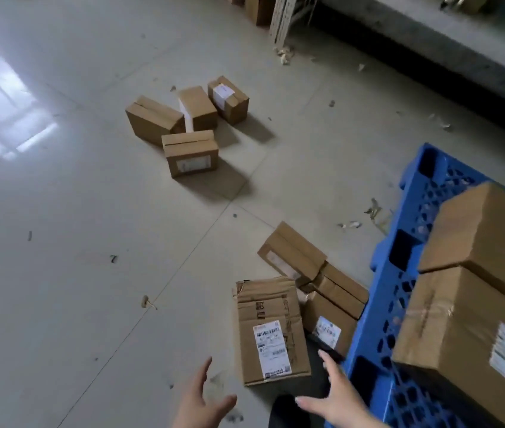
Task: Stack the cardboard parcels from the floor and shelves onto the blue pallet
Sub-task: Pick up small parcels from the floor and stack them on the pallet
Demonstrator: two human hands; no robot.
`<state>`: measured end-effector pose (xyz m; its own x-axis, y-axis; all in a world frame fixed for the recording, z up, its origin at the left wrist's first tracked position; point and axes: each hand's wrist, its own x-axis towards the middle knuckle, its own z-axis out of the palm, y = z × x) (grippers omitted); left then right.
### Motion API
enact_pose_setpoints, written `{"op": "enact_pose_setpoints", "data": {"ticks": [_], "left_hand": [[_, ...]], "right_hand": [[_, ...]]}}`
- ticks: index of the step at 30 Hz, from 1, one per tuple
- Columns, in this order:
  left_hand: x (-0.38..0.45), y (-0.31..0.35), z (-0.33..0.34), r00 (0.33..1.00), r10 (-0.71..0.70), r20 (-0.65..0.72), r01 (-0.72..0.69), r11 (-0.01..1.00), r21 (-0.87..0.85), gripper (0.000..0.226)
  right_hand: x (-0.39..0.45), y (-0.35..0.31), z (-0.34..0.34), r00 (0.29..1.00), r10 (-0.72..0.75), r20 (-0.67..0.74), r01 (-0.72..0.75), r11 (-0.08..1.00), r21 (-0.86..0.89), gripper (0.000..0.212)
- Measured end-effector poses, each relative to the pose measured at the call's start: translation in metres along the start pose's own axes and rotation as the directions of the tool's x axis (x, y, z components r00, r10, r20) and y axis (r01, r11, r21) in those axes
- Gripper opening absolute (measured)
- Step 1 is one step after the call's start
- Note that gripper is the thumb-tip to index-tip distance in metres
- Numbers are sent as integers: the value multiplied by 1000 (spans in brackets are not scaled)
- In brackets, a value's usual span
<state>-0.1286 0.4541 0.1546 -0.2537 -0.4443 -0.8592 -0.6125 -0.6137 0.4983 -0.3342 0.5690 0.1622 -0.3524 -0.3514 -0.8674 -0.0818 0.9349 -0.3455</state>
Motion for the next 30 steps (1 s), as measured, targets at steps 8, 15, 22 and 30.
{"op": "enact_pose_setpoints", "data": {"ticks": [8,15,22,30], "left_hand": [[143,-55,73,997,-71,-22,70,997,-14,85],[165,-47,105,992,-126,24,127,940,-315,51],[102,48,48,994,9,-112,-52,923,-382,80],[-72,229,-5,912,374,-168,-406,881,-245,67]], "right_hand": [[164,79,33,983,104,-150,-113,992,-52,111],[200,76,38,983,103,-152,-76,981,177,85],[124,-28,-11,981,-83,-177,132,949,286,64],[-60,-156,-115,864,-302,-403,464,789,402,58]]}}
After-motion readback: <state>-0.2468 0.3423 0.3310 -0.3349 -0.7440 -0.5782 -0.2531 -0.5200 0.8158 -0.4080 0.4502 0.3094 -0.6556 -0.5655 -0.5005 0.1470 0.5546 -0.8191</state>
